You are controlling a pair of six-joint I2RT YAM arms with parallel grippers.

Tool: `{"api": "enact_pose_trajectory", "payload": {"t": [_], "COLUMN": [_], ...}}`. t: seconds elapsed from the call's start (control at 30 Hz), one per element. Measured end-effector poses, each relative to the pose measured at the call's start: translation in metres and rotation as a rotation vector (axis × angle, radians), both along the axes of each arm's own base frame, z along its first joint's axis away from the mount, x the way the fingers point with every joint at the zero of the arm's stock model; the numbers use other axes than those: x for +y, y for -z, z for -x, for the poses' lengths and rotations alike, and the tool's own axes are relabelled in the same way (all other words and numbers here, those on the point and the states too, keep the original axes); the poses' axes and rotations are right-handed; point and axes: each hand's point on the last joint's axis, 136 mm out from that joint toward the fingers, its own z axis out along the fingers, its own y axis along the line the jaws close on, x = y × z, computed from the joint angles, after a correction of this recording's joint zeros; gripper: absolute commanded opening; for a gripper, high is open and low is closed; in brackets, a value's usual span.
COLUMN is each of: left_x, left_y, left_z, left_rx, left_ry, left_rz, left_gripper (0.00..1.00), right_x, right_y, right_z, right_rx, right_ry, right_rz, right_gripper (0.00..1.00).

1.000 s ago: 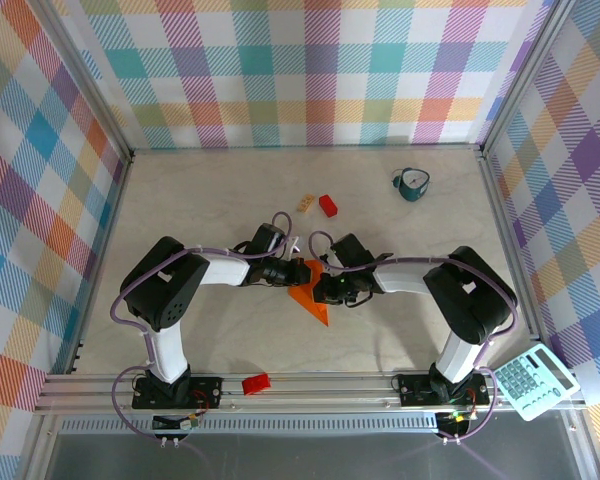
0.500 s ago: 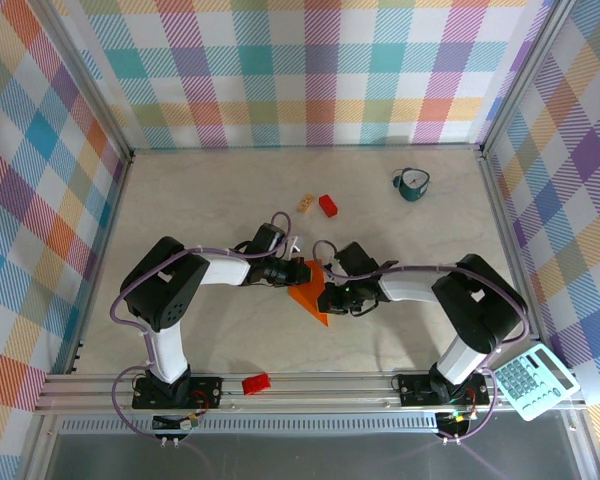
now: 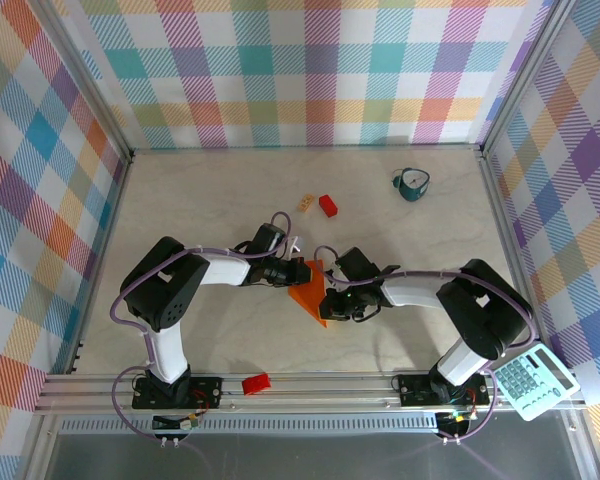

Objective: Fold a paper plane with a square sheet of paper (fold left side to right side)

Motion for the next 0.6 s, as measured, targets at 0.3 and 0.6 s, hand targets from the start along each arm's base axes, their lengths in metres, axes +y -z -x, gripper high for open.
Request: {"api": "enact_pose_trajectory", "payload": {"t": [0.3, 0.6], "left_x": [0.0, 0.0], "left_y": [0.0, 0.0], "left_z": [0.0, 0.0], "left_rx": [0.0, 0.001], "left_ry": [0.0, 0.002], "left_rz": [0.0, 0.002], "left_gripper": [0.0, 0.0], "right_x": [-0.003, -0.008], "right_y": [0.0, 0.001], "right_z": [0.01, 0.023], "right_rx": [0.01, 0.04], "right_ry": [0.003, 0.001], "right_rz": [-0.002, 0.003], "right_gripper": [0.0, 0.0]}}
